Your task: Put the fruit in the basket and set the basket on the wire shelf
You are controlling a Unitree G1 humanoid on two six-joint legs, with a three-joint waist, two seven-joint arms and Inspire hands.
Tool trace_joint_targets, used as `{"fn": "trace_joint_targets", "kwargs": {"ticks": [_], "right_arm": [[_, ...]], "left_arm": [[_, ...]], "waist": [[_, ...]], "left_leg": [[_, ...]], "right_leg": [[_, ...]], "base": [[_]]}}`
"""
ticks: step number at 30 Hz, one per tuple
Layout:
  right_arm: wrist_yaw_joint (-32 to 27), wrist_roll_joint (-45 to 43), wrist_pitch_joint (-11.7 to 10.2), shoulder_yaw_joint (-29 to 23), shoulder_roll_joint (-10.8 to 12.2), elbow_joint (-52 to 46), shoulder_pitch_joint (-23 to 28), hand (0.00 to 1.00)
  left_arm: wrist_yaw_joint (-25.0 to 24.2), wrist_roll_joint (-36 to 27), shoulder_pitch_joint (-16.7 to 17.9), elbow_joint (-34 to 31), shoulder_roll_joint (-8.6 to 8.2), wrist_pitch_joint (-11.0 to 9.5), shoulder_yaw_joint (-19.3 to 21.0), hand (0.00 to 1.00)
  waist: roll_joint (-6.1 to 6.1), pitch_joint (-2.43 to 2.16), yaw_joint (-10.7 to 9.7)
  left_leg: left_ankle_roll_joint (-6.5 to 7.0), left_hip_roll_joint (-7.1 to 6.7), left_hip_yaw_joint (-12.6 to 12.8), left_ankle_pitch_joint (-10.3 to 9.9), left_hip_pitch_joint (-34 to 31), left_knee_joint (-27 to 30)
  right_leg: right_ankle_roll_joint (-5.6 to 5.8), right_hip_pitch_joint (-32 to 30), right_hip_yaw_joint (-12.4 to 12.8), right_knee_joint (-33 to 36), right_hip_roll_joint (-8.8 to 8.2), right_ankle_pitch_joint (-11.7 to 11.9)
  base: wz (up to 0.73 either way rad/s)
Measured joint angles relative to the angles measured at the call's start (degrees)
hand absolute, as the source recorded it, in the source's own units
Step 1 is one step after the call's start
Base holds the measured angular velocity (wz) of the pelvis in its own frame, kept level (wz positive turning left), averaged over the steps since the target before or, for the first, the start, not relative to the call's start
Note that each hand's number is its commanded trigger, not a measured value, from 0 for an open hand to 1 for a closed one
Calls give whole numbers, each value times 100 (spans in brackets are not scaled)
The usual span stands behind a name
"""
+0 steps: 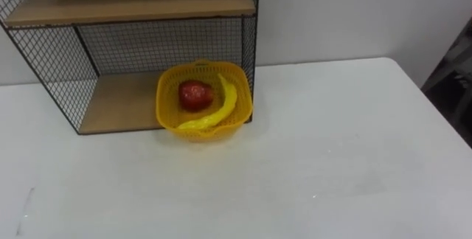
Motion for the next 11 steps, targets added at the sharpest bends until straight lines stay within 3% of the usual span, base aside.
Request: {"fn": "trace_joint_targets", "kwargs": {"ticks": [5,11], "right_arm": [[220,-598,142,179,-1,281,-64,0],[561,-1083,544,284,-3,413,2,0]], "left_arm": [[-210,479,-28,6,-4,207,-309,0],[-373,775,10,-2,-70,469,-317,0]], "waist": [[24,0,-25],[7,-23,-35]], "left_leg": [[13,-8,-71,10,40,0],[9,-7,-63,12,79,-7]], "right_leg": [[-21,86,-35,-66,15,39],[18,108,-28,-53,8,7]], "base": [[4],[0]]}}
